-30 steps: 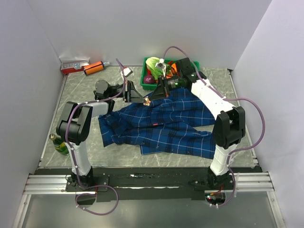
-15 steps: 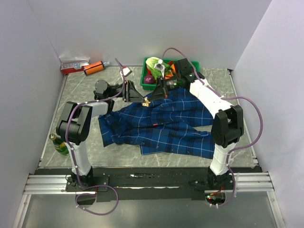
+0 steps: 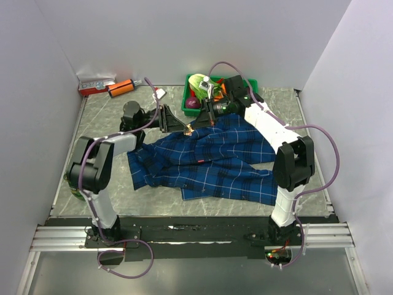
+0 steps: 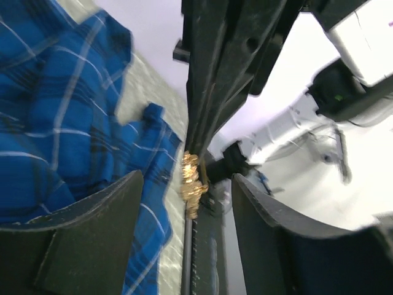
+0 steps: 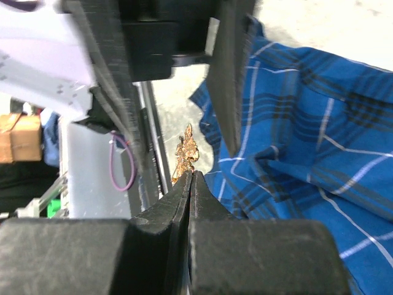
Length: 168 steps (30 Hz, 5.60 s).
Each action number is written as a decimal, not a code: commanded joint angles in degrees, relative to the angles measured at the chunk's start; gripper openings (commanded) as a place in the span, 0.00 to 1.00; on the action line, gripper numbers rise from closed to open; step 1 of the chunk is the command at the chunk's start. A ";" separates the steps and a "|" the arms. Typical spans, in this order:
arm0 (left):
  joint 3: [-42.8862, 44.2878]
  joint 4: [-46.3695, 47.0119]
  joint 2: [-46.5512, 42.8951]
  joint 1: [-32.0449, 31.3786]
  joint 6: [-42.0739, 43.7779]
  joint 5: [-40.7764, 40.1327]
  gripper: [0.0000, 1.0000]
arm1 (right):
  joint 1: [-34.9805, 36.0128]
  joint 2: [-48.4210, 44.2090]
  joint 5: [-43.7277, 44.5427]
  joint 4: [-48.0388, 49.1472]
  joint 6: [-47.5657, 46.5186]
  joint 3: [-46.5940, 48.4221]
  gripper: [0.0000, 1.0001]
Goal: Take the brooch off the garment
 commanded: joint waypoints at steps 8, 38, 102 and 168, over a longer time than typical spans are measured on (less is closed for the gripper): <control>0.54 -16.38 -7.12 -1.50 18.33 -5.54 0.65 | 0.48 -4.65 8.03 3.11 2.46 1.21 0.00; 2.92 -18.32 -3.07 -2.03 15.18 -6.25 0.47 | 3.21 -6.23 13.31 0.39 -6.15 1.82 0.00; 8.72 -24.40 0.36 -2.73 18.26 -5.73 0.32 | 9.01 1.94 6.54 -6.91 -15.83 14.57 0.00; -3.50 -70.19 -8.44 4.13 58.16 -27.69 0.77 | 12.52 9.94 25.43 4.25 -20.39 -5.38 0.77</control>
